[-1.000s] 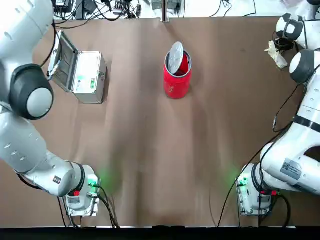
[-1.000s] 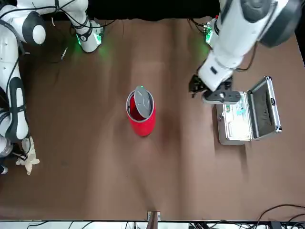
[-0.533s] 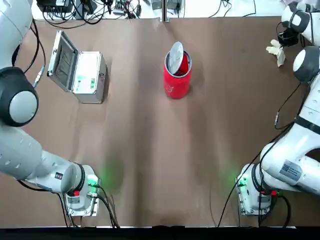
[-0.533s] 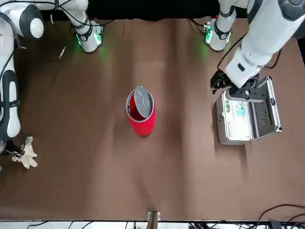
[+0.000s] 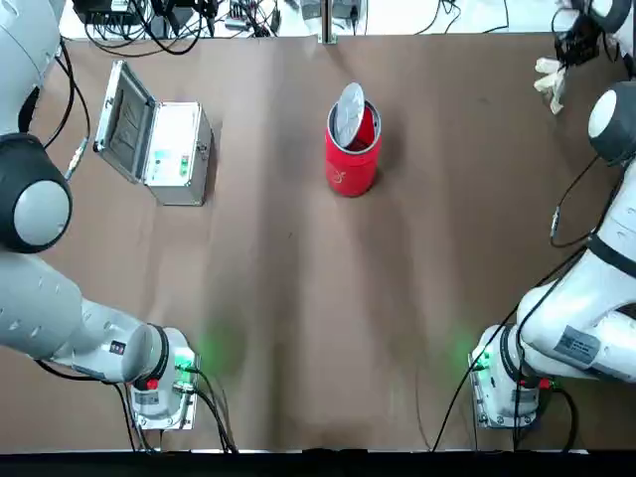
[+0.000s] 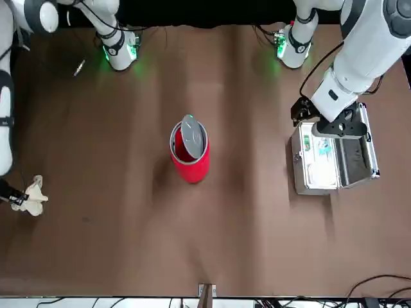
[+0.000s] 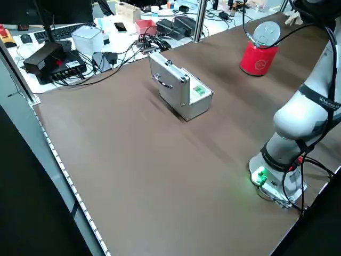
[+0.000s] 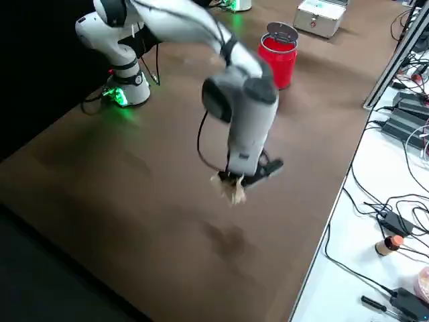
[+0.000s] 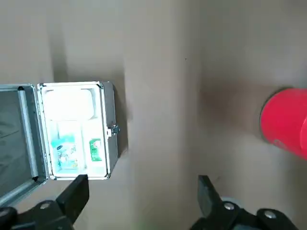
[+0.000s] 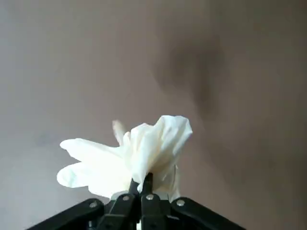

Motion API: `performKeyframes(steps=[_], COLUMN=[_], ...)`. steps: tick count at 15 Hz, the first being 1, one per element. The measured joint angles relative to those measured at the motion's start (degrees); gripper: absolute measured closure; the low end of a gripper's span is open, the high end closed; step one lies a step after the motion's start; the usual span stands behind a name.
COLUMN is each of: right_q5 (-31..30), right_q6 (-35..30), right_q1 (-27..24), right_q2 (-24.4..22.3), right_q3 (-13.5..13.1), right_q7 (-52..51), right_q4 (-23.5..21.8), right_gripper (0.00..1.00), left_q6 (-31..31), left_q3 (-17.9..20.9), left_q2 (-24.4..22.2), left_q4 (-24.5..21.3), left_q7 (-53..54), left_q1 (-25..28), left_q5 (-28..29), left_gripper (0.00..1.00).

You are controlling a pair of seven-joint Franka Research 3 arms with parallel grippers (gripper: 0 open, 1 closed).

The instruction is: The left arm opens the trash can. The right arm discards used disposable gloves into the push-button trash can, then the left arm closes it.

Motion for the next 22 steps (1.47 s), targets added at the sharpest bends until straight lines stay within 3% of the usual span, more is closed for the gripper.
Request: performKeyframes(steps=[3,6,9,12,22], right_q5=[3.73,5.48,9.0,13.48,32.27], right_q6=[-9.8,-17.22,-18.82,-18.9,-18.71], right_q1=[4.33,13.69,24.22,31.63,37.77], right_q2=[-6.1,-11.74,-13.78,-13.9,-13.74], right_q3=[0.32,0.82,1.09,1.09,1.08], right_q7=[0.87,9.64,20.02,23.56,19.5], right_q4=[0.05,0.01,-0.16,-0.72,-4.45], right_gripper=[0.98,0.98,0.98,0.98,0.98], left_q6=[0.01,0.06,0.12,0.18,0.19], left_q3=[-0.08,-0.09,-0.1,-0.19,-0.22], left_q2=[-0.01,0.0,0.0,0.0,0.0], left_q4=[-0.05,-0.37,-0.59,-0.6,-0.64], left_q7=[0.0,0.05,0.11,0.11,0.12], left_q1=[0.05,0.09,0.1,0.1,0.12], left_q5=[0.0,0.0,0.0,0.0,0.0], left_gripper=[0.0,0.0,0.0,0.0,0.0])
